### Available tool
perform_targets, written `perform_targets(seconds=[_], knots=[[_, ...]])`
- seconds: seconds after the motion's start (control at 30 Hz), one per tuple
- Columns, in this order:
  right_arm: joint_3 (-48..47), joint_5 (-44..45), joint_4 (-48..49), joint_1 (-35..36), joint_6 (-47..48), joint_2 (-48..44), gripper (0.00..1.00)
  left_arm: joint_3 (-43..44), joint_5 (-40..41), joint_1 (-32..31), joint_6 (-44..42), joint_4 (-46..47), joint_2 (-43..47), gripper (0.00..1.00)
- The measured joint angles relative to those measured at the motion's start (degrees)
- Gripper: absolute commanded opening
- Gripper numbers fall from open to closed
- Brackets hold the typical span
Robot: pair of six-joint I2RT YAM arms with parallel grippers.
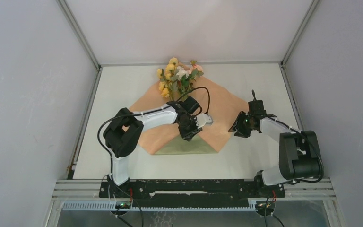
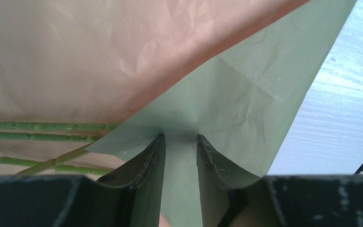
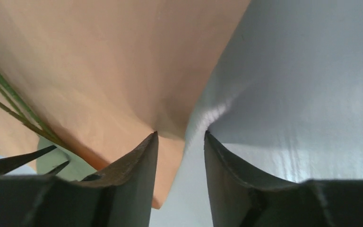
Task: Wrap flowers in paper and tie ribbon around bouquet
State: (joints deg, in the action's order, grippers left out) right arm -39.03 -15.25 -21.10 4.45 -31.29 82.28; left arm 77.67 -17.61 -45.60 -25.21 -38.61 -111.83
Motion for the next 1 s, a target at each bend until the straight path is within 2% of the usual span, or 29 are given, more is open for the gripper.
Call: perform_targets(seconds=[0.07,0.13,0.4,0.6,0.8,0.87,0.97,1.0], knots=[[0.00,-1.73,1.62,-0.22,0.15,1.57,0.24,-1.27,0.87,0.04,0.85,0.85,0.63,0.36],[0.00,-2.69,3.02,-0.26,0.37,1.68,0.01,-1.62,1.14,0.09,1.29,1.31,0.63,0.36],[-1.49,-3.52,4.15,2.12,1.42,-2.93,0.00,-2.01,-0.15,1.99,3.21,3.41,0.55,0.37],[-10.05,0.02,2.58,10.73,3.19,-7.61,0.00,-3.10,-3.26,4.68,5.81,6.58,0.44,0.37],[-15.56,2.99,1.79,17.84,4.13,-8.24,0.00,-3.08,-6.38,6.05,7.78,8.15,-0.24,0.37],[-16.06,3.17,1.51,18.49,4.26,-8.24,0.12,-3.08,-6.99,6.40,8.07,8.28,-0.35,0.37],[-16.11,3.41,0.52,18.38,4.44,-8.24,0.45,-3.10,-7.30,6.71,8.74,8.50,-0.46,0.37],[-16.02,3.48,0.09,18.25,4.28,-8.26,0.52,-3.13,-7.32,6.80,8.79,8.55,-0.46,0.37]])
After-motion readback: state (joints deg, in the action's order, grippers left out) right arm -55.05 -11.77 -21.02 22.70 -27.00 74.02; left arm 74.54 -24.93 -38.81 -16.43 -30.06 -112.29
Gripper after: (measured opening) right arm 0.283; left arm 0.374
